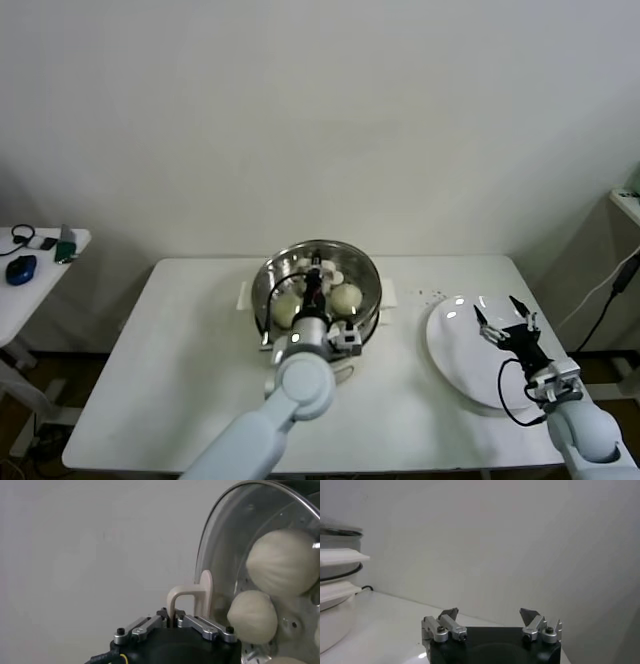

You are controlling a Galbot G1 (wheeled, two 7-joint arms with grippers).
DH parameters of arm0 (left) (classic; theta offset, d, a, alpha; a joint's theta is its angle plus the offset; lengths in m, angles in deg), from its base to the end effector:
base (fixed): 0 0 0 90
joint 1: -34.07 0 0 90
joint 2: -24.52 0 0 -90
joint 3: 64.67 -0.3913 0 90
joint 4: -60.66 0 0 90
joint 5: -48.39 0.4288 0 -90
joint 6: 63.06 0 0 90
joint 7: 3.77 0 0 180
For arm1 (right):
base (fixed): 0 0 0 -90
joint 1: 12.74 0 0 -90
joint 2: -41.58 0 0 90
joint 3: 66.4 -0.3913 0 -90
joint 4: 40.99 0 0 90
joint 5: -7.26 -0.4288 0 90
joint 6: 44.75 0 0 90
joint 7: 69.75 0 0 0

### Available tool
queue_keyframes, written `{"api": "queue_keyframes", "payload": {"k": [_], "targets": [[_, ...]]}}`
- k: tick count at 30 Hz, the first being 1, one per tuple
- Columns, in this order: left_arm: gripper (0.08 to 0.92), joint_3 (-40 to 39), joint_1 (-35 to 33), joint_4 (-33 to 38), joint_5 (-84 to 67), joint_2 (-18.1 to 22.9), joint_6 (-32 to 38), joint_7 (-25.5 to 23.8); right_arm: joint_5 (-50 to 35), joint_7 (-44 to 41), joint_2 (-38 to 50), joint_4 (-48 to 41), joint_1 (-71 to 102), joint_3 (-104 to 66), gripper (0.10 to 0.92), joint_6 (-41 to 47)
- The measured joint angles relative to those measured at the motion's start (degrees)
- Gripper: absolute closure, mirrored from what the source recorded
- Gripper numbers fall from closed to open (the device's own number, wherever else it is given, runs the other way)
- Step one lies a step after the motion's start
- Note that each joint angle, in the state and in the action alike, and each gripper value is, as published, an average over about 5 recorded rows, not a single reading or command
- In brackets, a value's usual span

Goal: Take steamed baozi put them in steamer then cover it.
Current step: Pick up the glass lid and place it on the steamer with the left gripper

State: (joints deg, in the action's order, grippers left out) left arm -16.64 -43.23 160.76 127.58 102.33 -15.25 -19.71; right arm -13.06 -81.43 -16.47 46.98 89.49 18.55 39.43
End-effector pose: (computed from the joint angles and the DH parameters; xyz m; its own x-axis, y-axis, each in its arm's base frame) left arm 0.3872 -0.2092 -0.2906 -0.9983 0.0249 0.0531 0.0540 0.0394 0.9978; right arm 0.3483 -0.2471 -0.4080 -0.9823 -0.1263 0.1382 -0.1516 0.9699 -0.1908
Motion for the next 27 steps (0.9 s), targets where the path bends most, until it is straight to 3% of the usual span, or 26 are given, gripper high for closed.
{"api": "queue_keyframes", "payload": {"k": [27], "targets": [[0.853,-0.7,-0.3,-1.5,0.8,-0.4,0.0,1.5,0.3,-0.3,-0.9,-0.1,-0.7,-0.4,0.203,-0.1]]}}
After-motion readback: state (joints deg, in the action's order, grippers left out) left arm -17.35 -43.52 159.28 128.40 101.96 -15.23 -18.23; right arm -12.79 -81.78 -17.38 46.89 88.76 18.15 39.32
